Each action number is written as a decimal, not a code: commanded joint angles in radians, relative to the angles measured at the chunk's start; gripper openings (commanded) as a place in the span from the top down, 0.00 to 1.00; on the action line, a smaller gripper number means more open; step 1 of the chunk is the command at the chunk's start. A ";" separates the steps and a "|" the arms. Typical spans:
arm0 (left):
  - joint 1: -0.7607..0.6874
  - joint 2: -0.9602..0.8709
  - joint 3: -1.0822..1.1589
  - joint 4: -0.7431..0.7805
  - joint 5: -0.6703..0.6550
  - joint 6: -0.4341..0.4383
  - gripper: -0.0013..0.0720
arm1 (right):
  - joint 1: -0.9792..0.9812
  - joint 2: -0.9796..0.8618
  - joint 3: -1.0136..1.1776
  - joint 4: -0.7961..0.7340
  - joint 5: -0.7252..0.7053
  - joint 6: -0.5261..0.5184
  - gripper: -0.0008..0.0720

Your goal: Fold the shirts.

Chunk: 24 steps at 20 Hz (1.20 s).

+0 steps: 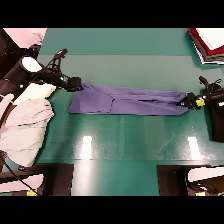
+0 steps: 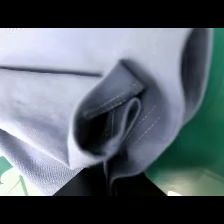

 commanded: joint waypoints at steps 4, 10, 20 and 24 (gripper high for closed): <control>-0.182 -0.146 0.109 -0.019 0.071 -0.007 0.95 | 0.014 0.147 0.001 0.011 0.024 0.006 0.97; -0.328 -0.425 0.421 -0.069 0.084 -0.030 0.95 | 0.141 0.298 0.161 0.012 0.109 0.130 0.97; -0.408 -0.564 0.468 -0.091 0.137 -0.044 0.95 | 0.509 0.231 0.608 0.003 0.158 0.247 0.97; -0.400 -0.553 0.468 -0.082 0.114 -0.044 0.95 | 0.611 0.146 0.733 0.003 0.169 0.247 0.97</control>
